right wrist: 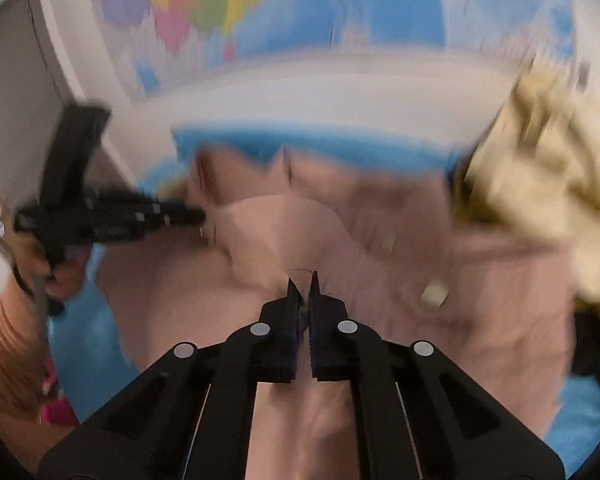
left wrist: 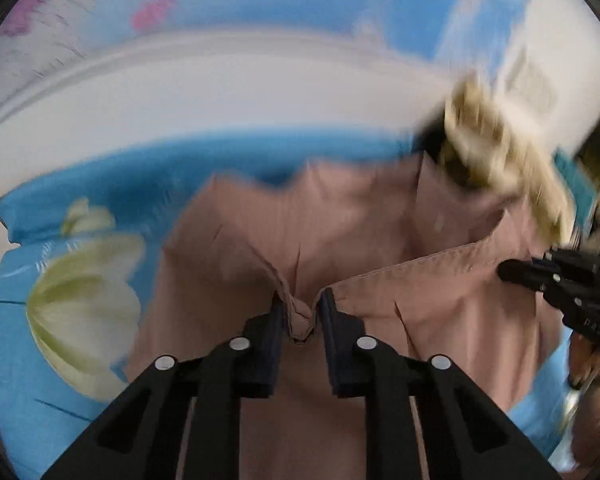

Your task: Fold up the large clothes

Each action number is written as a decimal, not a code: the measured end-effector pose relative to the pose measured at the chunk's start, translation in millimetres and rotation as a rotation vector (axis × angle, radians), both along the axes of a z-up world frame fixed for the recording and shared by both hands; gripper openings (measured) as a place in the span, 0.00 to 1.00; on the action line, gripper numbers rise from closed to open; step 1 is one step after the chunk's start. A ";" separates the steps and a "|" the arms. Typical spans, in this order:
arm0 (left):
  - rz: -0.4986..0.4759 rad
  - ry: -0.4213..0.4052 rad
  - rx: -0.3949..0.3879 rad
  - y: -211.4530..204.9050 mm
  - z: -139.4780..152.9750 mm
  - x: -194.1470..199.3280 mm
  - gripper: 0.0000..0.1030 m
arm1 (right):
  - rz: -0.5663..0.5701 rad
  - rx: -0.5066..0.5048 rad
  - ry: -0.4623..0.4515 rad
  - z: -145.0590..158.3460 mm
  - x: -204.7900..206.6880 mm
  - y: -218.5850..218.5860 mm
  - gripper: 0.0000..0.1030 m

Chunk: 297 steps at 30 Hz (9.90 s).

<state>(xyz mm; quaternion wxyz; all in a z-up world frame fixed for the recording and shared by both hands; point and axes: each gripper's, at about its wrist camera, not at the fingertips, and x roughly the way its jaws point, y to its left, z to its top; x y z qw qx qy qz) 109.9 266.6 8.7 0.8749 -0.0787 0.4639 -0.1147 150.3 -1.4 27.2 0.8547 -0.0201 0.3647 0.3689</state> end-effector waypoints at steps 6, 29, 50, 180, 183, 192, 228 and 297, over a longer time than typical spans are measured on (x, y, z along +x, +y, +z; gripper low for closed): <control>0.024 -0.055 0.060 15.8 7.9 -19.7 0.73 | -0.128 -0.029 0.015 -8.9 46.4 11.5 0.03; -0.002 -0.028 -0.055 34.8 -74.2 -110.7 0.46 | -0.242 0.096 0.202 -94.5 -56.0 -163.0 0.31; 0.164 -0.115 -0.058 72.6 -13.3 -195.2 0.73 | -0.339 0.068 0.103 -31.3 -130.9 -222.1 0.67; 0.001 0.043 -0.326 24.3 -77.9 -250.7 0.63 | -0.235 0.405 0.519 -99.7 -156.5 -190.7 0.73; -0.019 0.048 -0.342 11.0 -81.5 -244.2 0.73 | -0.255 0.387 0.500 -100.4 -148.0 -177.6 0.72; 0.005 0.058 -0.499 3.9 -87.0 -217.6 0.90 | -0.302 0.408 0.468 -102.9 -136.2 -161.3 0.74; 0.225 0.073 -0.386 -17.6 -82.7 -165.7 0.93 | -0.367 0.416 0.389 -95.6 -102.6 -134.6 0.82; 0.247 -0.100 -0.229 86.6 50.7 -94.0 0.16 | 0.001 0.412 0.226 44.5 -50.9 -3.2 0.11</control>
